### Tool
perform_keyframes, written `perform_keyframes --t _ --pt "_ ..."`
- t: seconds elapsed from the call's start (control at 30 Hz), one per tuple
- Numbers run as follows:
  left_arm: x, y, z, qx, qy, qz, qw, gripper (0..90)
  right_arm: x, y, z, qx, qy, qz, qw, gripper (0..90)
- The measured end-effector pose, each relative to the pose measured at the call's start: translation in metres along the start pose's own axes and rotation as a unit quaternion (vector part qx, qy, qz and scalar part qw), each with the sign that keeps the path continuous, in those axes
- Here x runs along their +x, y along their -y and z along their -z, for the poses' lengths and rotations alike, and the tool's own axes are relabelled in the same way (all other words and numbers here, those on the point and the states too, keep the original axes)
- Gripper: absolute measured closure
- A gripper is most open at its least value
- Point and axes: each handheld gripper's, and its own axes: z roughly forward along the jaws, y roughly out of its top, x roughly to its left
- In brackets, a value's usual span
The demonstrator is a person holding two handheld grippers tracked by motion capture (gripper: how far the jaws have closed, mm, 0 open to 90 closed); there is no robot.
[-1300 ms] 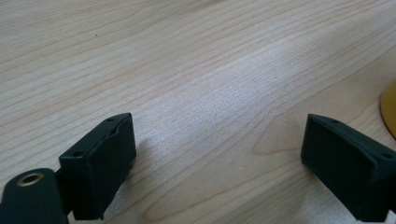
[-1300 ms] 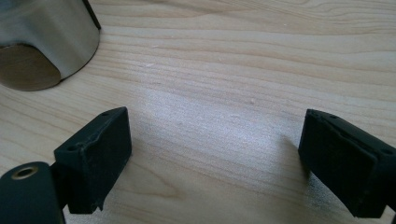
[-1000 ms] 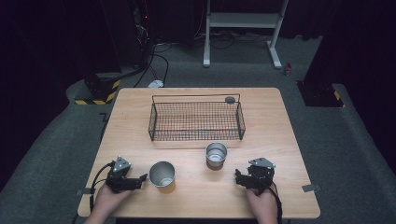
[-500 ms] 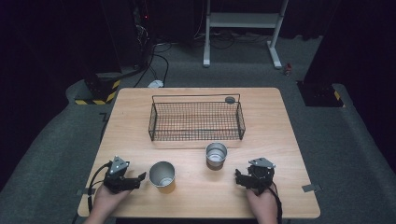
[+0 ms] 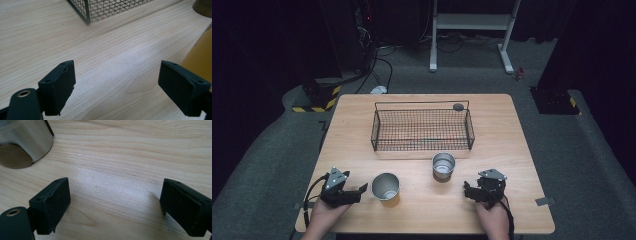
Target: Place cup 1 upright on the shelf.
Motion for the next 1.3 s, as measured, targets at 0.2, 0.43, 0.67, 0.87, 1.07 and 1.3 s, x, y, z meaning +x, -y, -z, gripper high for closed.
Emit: perform_keyframes --t 0.2,0.43,0.67,0.87,1.07,1.3 --pt "-0.001 -0.002 0.006 -0.018 0.004 -0.005 0.9998 14.9 0.000 0.000 0.000 0.000 0.000 0.000 1.0000 9.4" --pt "-0.003 -0.004 0.011 -0.038 0.003 -0.003 0.9993 14.9 0.000 0.000 0.000 0.000 0.000 0.000 1.0000 9.4" --pt "-0.003 -0.008 0.019 -0.053 0.012 0.003 0.9985 14.9 0.000 0.000 0.000 0.000 0.000 0.000 1.0000 9.4" --pt "-0.007 -0.012 0.025 -0.068 0.012 0.002 0.9976 15.0 0.000 0.000 0.000 0.000 0.000 0.000 1.0000 9.4" --pt "-0.008 -0.014 0.029 -0.081 0.013 0.008 0.9966 15.0 0.000 0.000 0.000 0.000 0.000 0.000 1.0000 9.4" --pt "-0.010 -0.021 0.037 -0.102 0.028 0.019 0.9941 15.0 0.000 0.000 0.000 0.000 -0.002 0.002 1.0000 9.4"
